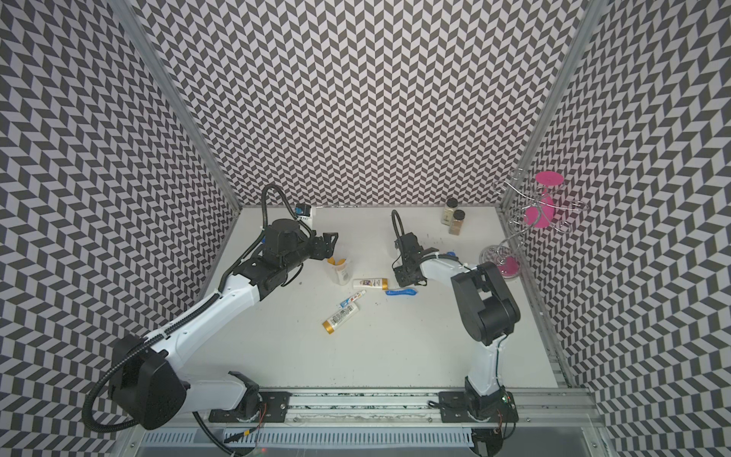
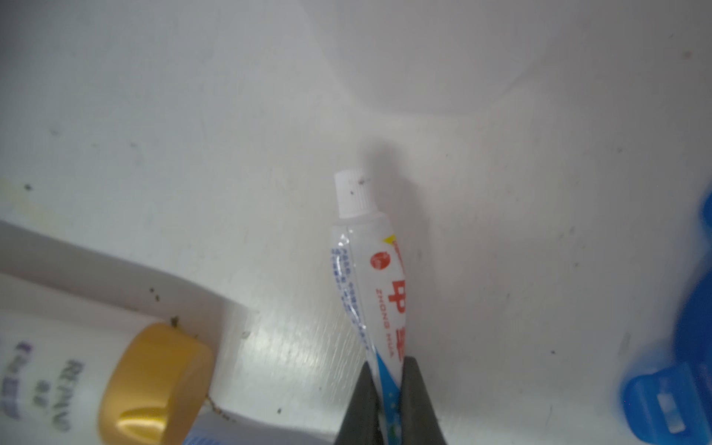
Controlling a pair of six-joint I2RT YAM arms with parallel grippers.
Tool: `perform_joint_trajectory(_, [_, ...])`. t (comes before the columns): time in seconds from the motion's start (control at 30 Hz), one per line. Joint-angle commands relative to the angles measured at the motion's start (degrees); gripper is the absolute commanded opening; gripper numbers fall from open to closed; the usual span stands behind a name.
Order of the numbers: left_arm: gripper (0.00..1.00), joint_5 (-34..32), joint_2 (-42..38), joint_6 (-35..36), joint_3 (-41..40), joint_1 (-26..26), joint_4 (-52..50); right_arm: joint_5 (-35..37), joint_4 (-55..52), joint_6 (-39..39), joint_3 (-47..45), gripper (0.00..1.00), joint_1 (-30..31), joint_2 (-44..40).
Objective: Pack away toiletry kits
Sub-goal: Pick up the toiletry item from the center of the board.
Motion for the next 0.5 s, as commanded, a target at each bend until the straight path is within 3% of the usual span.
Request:
perform_joint_trajectory(0.0, [0.85,5.96,-0.99,-1.04,2.15,0.89,-4.50,-4.37,2.68,-0.83,-2.38,0.00,-0.26,-7.32])
perform_joint_trajectory(0.27, [0.95,15.54,-2.33,-2.83,3.34,2.60,-7.05,-12.29,5.47,-2.85,-6.67,0.00,0.87,-19.55])
perform_joint_trajectory(0.47, [0.99,25.61,-1.37,-6.25,3.08,2.64,-4.07,-19.21,11.00,-4.93,-10.29,0.00,4.90,-29.29])
